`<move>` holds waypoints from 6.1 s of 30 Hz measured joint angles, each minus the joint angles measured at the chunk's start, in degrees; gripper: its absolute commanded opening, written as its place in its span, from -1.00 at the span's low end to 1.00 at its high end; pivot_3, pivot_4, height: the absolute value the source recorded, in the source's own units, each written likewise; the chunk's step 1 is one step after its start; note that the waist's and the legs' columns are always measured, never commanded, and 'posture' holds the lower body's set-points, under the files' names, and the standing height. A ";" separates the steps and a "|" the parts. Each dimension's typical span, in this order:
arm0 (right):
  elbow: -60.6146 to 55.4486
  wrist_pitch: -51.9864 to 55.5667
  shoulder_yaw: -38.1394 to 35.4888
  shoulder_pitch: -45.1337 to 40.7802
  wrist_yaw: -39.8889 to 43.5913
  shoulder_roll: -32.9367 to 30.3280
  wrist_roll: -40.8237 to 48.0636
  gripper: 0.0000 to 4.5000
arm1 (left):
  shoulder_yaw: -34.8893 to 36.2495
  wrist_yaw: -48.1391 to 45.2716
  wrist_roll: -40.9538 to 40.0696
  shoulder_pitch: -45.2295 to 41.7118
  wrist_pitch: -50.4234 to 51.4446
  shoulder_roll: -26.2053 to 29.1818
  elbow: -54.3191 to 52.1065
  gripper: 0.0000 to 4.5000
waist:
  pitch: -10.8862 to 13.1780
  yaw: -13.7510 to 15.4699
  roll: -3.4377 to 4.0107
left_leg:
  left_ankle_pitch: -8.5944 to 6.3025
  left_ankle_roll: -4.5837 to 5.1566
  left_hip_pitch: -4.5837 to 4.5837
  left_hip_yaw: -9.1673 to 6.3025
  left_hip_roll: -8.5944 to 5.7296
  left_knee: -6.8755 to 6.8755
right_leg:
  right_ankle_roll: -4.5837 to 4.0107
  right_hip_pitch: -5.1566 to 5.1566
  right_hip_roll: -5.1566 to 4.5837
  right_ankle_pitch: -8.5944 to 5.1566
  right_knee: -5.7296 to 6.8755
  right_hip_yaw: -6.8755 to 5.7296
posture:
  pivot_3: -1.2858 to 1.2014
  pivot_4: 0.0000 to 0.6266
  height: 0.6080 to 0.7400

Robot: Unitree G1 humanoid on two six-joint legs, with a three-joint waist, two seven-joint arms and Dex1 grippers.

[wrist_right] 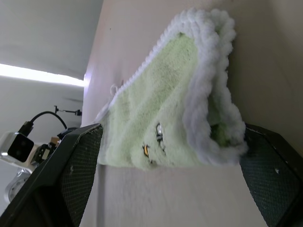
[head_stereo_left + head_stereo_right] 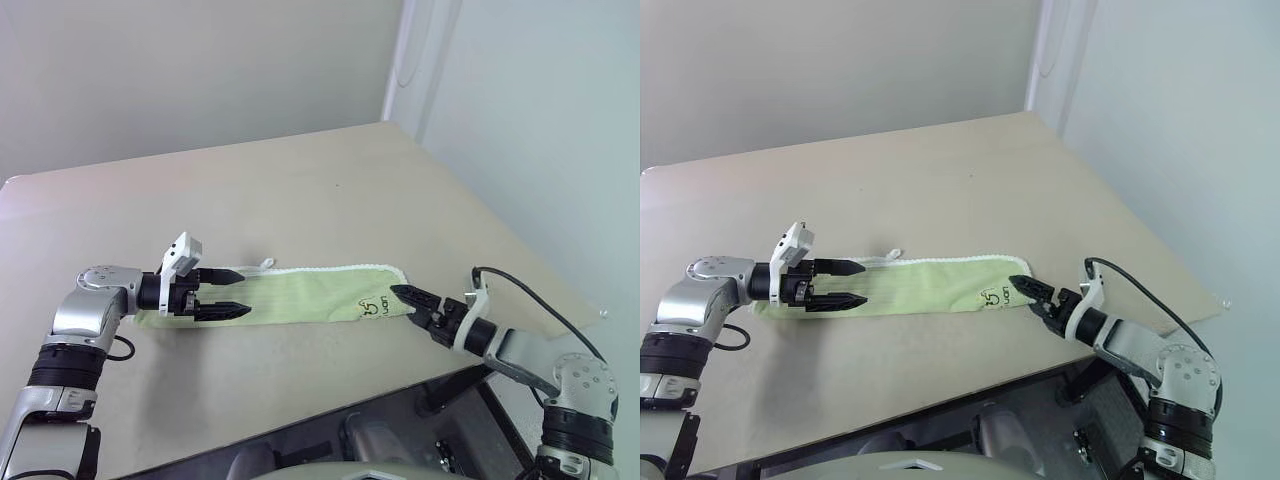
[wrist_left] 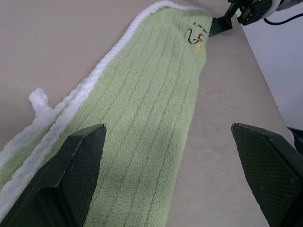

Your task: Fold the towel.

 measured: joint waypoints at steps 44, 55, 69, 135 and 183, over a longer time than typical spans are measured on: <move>-12.77 -1.74 4.87 -4.90 11.17 -29.22 -7.05 -1.00 | -1.01 2.34 4.03 -6.87 -7.75 -3.37 13.57 1.00 | 0.07 2.14 0.21 | 0.00 0.03 -0.88 -0.14 0.03 0.07 | -0.12 -0.59 0.49 -0.09 0.01 0.40 | 0.03 -1.00 1.00; -26.72 -1.53 22.28 -9.43 18.26 -25.18 -11.89 -1.00 | -1.01 2.37 5.07 -6.95 -8.89 -3.43 13.70 1.00 | 0.07 2.04 0.21 | 0.00 0.04 -0.84 -0.12 0.04 0.15 | -0.14 -0.57 0.48 -0.09 0.06 0.42 | 0.03 -1.00 1.00; -18.67 -1.90 34.74 -14.61 21.29 -13.56 -29.35 0.27 | -1.02 2.60 5.64 -7.30 -9.20 -4.42 14.38 1.00 | 0.06 2.09 0.20 | 0.00 0.04 -0.84 -0.15 0.03 0.16 | -0.14 -0.59 0.49 -0.07 0.14 0.40 | 0.03 -1.00 1.00; -12.03 -30.71 32.46 -9.85 35.25 -2.02 -63.69 1.00 | -0.86 9.95 -1.13 -13.02 43.21 -4.46 17.94 0.74 | -0.27 2.11 0.47 | -0.01 0.01 0.06 -0.46 -0.16 0.70 | -0.13 0.27 0.44 -0.17 0.34 0.39 | 0.03 -1.00 1.00; -24.69 -24.52 27.35 0.86 41.34 -11.05 -53.85 1.00 | -21.40 -0.35 -3.72 -31.94 55.12 3.26 11.32 -0.99 | 0.24 1.73 -0.23 | -0.01 0.02 -0.20 -0.46 -0.10 -0.01 | -0.09 -0.27 0.55 -0.33 0.20 0.44 | 0.03 -1.00 1.00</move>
